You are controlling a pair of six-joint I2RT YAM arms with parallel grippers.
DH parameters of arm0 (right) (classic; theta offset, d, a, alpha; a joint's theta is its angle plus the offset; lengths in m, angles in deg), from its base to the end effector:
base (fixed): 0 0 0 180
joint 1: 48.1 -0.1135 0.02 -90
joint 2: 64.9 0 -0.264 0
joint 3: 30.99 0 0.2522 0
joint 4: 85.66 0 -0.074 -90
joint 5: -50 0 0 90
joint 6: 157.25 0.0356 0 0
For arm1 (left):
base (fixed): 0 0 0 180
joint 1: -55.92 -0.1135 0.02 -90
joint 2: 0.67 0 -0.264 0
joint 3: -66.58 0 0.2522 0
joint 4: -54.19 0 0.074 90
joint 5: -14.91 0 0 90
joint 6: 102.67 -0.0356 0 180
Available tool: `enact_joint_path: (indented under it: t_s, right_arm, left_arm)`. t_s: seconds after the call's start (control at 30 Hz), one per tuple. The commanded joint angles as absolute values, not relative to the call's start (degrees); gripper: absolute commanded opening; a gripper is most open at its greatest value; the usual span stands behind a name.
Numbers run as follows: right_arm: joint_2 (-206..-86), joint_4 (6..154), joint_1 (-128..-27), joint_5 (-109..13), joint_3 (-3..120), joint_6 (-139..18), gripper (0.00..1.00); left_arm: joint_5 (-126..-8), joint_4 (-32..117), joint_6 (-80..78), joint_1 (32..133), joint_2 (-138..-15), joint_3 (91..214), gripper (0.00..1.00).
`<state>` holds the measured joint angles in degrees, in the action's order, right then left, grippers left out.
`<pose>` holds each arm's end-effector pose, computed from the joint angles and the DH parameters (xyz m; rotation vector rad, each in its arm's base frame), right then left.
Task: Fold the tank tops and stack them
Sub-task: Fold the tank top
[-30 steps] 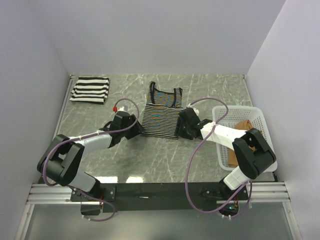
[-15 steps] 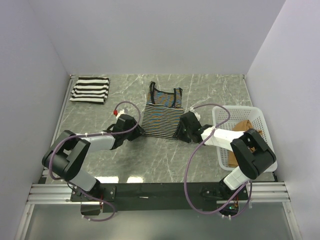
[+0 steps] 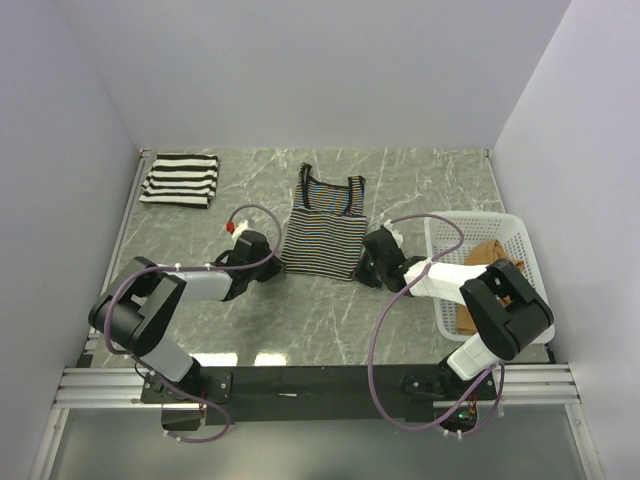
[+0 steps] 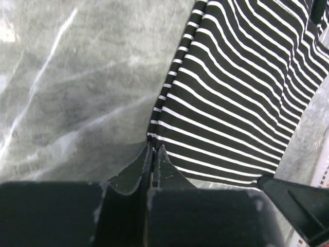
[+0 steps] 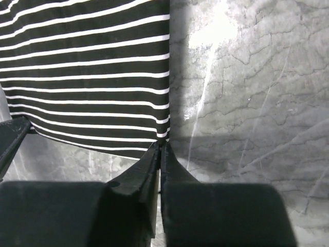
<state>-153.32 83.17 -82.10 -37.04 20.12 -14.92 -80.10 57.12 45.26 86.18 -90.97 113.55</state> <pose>0.2381 0.1584 0.1425 0.4245 2.4767 0.6042 0.2505 -0.1425 0.1335 -0.6142 2.2933 -0.6886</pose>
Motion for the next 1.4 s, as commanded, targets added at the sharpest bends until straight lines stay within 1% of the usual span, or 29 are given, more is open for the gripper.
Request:
enact_joint_path:
  t_s: [0.0,0.1,0.17,0.27,0.33,0.37,0.43,0.47,0.53,0.57,0.6,0.67,0.77,0.9,1.0,1.17,1.2,1.27,1.3,1.33,1.37]
  right_arm:
    - [-151.7,81.0,-82.6,-35.7,20.7,-17.5,0.02]
    - [-149.5,78.7,-83.0,-36.0,20.0,-19.3,0.0]
    - [-146.0,76.8,-84.6,-35.1,18.9,-20.1,0.0]
    - [-139.6,74.7,-88.2,-34.5,15.7,-20.0,0.0]
    - [-134.5,72.5,-91.4,-32.5,13.3,-18.9,0.0]
    - [-132.9,71.5,-95.1,-31.7,12.0,-17.4,0.0]
    - [-128.5,69.4,-98.4,-30.7,10.7,-15.8,0.0]
    - [-127.0,68.6,-102.1,-29.9,9.9,-13.8,0.0]
    - [-122.7,65.7,-105.7,-28.1,9.6,-11.9,0.0]
    - [-121.3,64.7,-107.4,-26.8,9.6,-9.7,0.0]
    - [-119.1,63.9,-110.2,-26.2,9.8,-9.1,0.0]
    - [-117.3,61.6,-111.8,-25.1,10.9,-7.7,0.0]
    - [-115.0,59.6,-112.4,-24.3,12.9,-7.9,0.0]
    - [-115.3,57.6,-111.7,-23.1,17.1,-10.1,0.0]
    - [-117.1,57.5,-107.3,-25.6,20.7,-13.7,0.0]
    - [-120.3,61.7,-91.0,-39.4,25.5,-21.6,0.0]
    - [-122.8,62.1,-88.9,-41.1,26.7,-22.9,0.0]
    - [-128.1,62.6,-83.3,-46.6,30.8,-25.8,0.0]
    - [-130.3,63.1,-81.3,-48.8,32.3,-26.6,0.0]
    - [-132.5,63.4,-79.9,-51.7,35.5,-28.2,0.0]
    - [-137.4,63.8,-77.2,-53.1,37.2,-28.8,0.0]
  left_arm:
    - [-81.3,56.4,44.5,87.3,-88.4,111.5,0.01]
    - [-82.3,55.0,44.5,89.0,-83.7,109.3,0.01]
    - [-83.4,52.3,44.8,91.2,-80.5,107.2,0.0]
    - [-84.8,49.1,46.6,94.4,-72.3,102.6,0.01]
    - [-85.7,46.7,48.4,97.1,-64.8,99.8,0.01]
    - [-86.2,43.5,49.8,98.3,-59.2,98.9,0.01]
    - [-87.6,40.6,51.4,101.8,-53.2,96.9,0.01]
    - [-87.9,36.0,53.1,102.9,-47.1,96.3,0.0]
    - [-88.8,32.1,55.0,106.2,-41.0,95.5,0.01]
    - [-89.1,30.7,56.3,107.3,-35.3,95.5,0.0]
    - [-89.8,27.5,57.1,108.5,-32.7,95.5,0.01]
    - [-91.2,24.7,58.2,110.9,-27.7,96.3,0.01]
    - [-92.2,21.1,57.6,111.6,-26.4,99.2,0.0]
    - [-94.2,20.3,56.1,111.5,-29.0,105.5,0.01]
    - [-98.0,20.7,55.1,111.5,-32.1,110.0,0.01]
    - [-104.4,23.3,50.4,110.2,-41.4,117.9,0.01]
    - [-103.7,24.6,49.2,109.3,-43.2,120.1,0.01]
    - [-100.0,29.3,46.3,103.4,-49.1,121.9,0.01]
    - [-93.9,31.4,45.6,100.5,-51.3,123.0,0.01]
    - [-90.7,33.4,44.6,94.7,-55.5,123.3,0.01]
    - [-88.8,36.7,44.5,92.1,-57.8,123.8,0.01]
